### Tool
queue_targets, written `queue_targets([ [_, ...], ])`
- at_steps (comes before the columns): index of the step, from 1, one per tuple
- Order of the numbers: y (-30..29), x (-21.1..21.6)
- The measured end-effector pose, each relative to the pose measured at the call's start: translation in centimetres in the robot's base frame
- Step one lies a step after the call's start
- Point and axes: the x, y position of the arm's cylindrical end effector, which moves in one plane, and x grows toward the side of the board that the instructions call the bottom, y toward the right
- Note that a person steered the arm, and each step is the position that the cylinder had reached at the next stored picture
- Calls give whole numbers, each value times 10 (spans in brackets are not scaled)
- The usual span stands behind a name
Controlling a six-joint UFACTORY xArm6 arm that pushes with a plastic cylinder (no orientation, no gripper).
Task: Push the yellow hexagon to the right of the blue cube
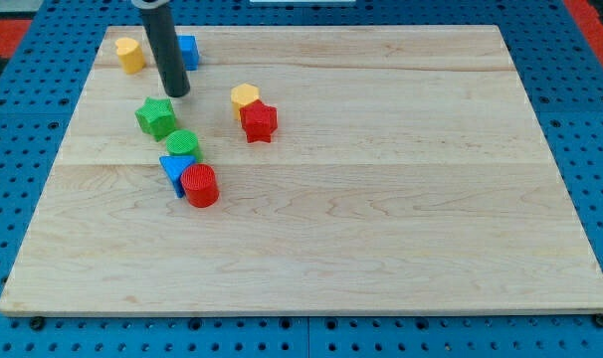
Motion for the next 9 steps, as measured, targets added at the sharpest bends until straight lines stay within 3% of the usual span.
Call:
queue_targets([
  [6, 226, 18],
  [9, 223, -30],
])
